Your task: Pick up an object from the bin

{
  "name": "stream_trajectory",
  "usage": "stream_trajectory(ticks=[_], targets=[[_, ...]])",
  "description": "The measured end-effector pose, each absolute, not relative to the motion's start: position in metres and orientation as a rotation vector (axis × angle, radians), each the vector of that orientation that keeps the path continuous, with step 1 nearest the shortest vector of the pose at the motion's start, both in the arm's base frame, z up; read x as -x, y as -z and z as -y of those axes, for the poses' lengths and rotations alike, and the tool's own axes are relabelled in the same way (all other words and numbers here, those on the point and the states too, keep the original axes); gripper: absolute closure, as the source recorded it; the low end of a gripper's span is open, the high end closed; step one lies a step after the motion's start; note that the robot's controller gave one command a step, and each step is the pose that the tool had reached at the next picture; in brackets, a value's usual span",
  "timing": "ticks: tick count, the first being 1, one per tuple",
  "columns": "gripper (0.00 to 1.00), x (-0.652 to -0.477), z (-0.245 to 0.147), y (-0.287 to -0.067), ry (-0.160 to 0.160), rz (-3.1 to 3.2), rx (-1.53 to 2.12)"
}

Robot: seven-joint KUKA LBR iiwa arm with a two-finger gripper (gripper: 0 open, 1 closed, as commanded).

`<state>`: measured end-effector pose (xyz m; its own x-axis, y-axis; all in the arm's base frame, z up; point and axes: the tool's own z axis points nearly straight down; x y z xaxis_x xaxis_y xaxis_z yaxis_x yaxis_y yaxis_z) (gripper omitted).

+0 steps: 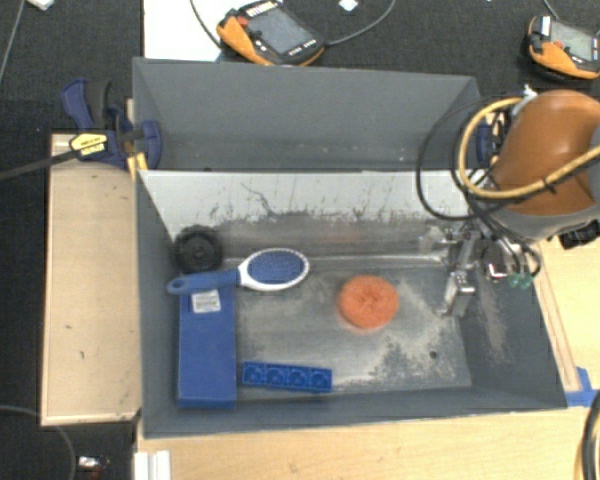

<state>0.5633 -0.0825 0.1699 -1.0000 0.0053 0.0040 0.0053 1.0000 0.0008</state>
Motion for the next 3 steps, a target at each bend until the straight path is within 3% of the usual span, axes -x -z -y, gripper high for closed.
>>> stream_trajectory(ticks=[1, 2, 3], targets=[[0.0, -0.565, 0.082, -0.175, 0.0, 3.145, 0.002], [0.0, -0.571, 0.018, -0.07, 0.003, 3.137, 0.145], [0.0, -0.573, 0.003, -0.163, -0.002, 3.155, 0.253]])
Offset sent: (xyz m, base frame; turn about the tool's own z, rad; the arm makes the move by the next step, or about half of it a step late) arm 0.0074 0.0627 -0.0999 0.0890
